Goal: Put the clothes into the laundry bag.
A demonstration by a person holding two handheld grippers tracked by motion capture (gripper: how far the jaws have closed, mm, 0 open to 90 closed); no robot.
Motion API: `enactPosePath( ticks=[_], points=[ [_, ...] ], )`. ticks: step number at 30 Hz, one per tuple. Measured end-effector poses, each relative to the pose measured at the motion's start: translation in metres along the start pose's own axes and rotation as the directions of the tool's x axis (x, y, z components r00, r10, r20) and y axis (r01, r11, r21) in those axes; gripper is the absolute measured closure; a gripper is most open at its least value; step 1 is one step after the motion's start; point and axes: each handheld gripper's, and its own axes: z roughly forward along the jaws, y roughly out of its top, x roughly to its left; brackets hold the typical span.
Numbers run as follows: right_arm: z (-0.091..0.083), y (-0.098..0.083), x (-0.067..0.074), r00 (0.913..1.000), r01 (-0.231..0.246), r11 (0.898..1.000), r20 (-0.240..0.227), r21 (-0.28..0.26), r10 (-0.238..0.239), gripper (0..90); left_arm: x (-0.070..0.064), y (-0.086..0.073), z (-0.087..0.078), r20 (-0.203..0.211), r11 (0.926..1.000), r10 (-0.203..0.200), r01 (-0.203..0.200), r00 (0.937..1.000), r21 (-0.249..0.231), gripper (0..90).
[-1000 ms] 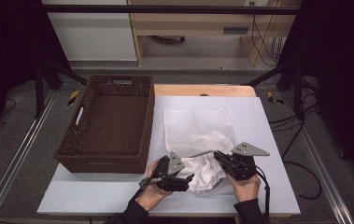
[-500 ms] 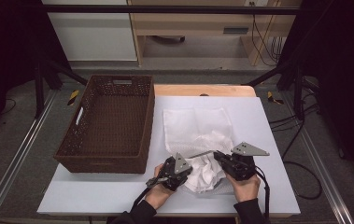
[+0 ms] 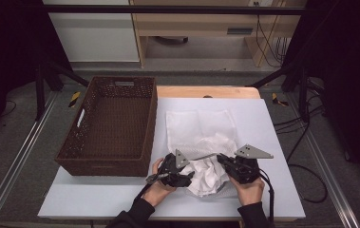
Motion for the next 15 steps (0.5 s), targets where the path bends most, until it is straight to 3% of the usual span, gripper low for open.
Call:
enactPosePath(
  ticks=[3,7,8,12,15],
  points=[
    [0.000,0.000,0.000,1.0000,-0.001,1.000,0.000,-0.002,0.001,88.3,-0.004,-0.001,-0.003,0.004,0.9998,0.011,-0.011,0.9999,-0.015,61.7],
    [-0.001,0.000,-0.001,1.0000,-0.002,1.000,0.000,-0.006,0.002,88.3,-0.008,0.001,-0.012,0.036,0.9995,0.014,-0.012,0.9993,-0.029,80.0],
    [-0.001,0.000,-0.001,1.0000,-0.002,1.000,0.000,-0.006,0.002,88.3,-0.010,0.003,-0.016,0.047,0.9993,0.004,-0.002,0.9989,-0.038,81.2],
    [0.000,0.000,0.000,1.0000,-0.007,1.000,-0.002,-0.005,0.007,88.3,-0.026,0.012,-0.028,0.108,0.9945,0.035,-0.023,0.9935,-0.102,81.2],
    [0.000,0.000,0.000,1.0000,-0.003,1.000,-0.002,-0.005,0.003,88.3,-0.037,0.021,-0.022,0.131,0.9918,0.050,-0.034,0.9901,-0.123,81.2]
  ],
)
